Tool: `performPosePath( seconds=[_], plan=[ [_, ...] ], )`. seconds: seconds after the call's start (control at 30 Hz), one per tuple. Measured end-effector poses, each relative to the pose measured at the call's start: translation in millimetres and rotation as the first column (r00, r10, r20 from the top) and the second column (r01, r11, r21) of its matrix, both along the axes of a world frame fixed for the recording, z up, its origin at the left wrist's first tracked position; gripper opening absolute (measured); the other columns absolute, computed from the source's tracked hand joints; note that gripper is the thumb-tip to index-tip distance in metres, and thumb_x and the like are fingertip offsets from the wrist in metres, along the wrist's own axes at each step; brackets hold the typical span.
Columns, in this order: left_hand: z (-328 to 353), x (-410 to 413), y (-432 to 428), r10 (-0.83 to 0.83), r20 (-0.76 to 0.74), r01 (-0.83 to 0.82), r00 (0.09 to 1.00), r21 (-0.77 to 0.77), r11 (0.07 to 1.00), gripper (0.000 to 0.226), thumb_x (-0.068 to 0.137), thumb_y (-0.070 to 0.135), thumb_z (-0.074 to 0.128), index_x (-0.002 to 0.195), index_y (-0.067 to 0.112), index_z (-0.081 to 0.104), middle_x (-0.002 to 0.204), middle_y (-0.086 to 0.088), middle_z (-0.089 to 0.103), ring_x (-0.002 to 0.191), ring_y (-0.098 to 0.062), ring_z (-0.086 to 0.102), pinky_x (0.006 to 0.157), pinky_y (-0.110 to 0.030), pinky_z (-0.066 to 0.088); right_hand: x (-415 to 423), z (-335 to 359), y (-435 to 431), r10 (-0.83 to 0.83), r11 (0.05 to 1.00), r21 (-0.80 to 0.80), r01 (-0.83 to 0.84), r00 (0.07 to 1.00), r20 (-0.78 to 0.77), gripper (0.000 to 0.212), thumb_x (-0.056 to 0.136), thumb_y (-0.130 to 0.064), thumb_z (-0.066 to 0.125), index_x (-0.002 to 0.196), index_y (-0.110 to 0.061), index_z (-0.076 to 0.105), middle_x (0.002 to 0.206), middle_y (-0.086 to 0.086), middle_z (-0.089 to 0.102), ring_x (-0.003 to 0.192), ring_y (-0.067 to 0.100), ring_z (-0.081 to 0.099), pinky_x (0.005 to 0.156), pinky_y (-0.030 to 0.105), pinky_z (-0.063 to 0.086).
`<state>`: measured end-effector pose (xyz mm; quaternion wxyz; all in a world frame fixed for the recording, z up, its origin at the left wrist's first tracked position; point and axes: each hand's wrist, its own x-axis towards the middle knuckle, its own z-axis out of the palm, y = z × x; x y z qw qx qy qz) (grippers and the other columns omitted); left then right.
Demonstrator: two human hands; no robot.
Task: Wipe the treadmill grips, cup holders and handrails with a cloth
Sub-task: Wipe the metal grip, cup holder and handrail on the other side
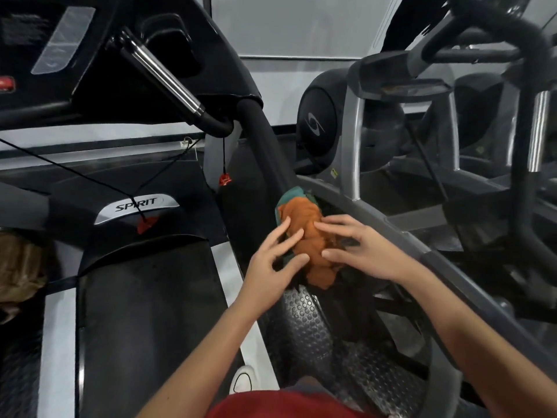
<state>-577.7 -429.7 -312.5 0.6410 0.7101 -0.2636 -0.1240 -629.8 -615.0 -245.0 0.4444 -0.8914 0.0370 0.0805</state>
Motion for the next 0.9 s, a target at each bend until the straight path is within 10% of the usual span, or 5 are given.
performPosePath(
  seconds=[0.2, 0.53, 0.9],
  plan=[
    [12, 61, -16, 0.106, 0.155, -0.124, 0.982, 0.108, 0.986, 0.058, 0.079, 0.006, 0.07, 0.133, 0.014, 0.049, 0.141, 0.008, 0.035, 0.131, -0.002, 0.03, 0.106, -0.009, 0.021, 61, 0, 3, -0.01, 0.993, -0.12, 0.017, 0.998, 0.058, 0.062, 0.077, -0.022, 0.073, 0.133, -0.016, 0.048, 0.138, 0.001, 0.043, 0.129, 0.012, 0.04, 0.11, 0.029, 0.032],
    [5, 45, -15, 0.295, 0.166, -0.299, 0.941, -0.001, 0.954, 0.028, 0.068, 0.004, 0.078, 0.092, 0.018, 0.071, 0.098, -0.003, 0.067, 0.091, 0.008, 0.057, 0.083, -0.007, 0.042, 52, 2, 14, -0.064, 0.954, -0.263, 0.14, 0.958, 0.278, 0.02, 0.073, -0.01, 0.075, 0.093, -0.013, 0.074, 0.093, -0.01, 0.06, 0.092, 0.015, 0.061, 0.088, 0.038, 0.048],
    [7, 80, -14, 0.143, 0.051, -0.146, 0.988, 0.058, 0.988, 0.059, 0.07, 0.007, 0.077, 0.125, 0.014, 0.057, 0.131, 0.006, 0.046, 0.129, -0.014, 0.043, 0.108, -0.029, 0.035, 78, 5, 13, -0.041, 0.979, -0.193, 0.066, 0.99, 0.133, 0.056, 0.077, -0.019, 0.074, 0.129, -0.013, 0.054, 0.135, 0.001, 0.046, 0.125, 0.01, 0.042, 0.099, 0.012, 0.029]
  ],
)
